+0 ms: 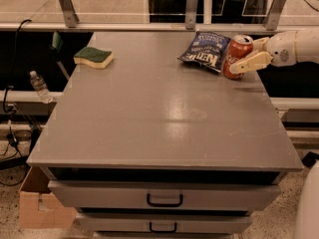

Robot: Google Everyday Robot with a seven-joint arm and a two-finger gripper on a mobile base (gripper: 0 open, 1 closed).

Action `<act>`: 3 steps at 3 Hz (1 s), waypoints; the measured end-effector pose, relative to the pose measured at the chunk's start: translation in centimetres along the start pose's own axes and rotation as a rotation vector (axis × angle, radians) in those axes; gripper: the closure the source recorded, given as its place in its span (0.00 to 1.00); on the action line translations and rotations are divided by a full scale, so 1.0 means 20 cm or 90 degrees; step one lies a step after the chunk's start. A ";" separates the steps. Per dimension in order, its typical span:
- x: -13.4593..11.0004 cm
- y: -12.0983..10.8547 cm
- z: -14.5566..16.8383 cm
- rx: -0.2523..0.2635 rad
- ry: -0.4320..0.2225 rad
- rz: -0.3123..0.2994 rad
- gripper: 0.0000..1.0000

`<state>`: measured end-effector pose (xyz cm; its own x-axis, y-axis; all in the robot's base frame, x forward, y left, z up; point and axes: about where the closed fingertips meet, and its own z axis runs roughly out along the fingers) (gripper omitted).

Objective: Move coke can near blue chip bag

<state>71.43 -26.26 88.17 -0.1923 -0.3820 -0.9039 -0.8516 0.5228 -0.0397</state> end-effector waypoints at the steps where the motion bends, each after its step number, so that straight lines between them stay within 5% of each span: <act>1: -0.03 0.01 -0.13 0.025 -0.021 -0.005 0.00; 2: -0.11 0.10 -0.42 0.079 -0.048 -0.035 0.00; 3: -0.25 0.33 -0.74 0.141 -0.063 -0.081 0.00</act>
Offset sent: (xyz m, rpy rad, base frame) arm -0.1433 -0.0837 0.1121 0.0009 -0.2527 -0.1751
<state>59.58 -32.24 98.72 -0.0329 -0.3848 -0.9224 -0.7366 0.6332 -0.2378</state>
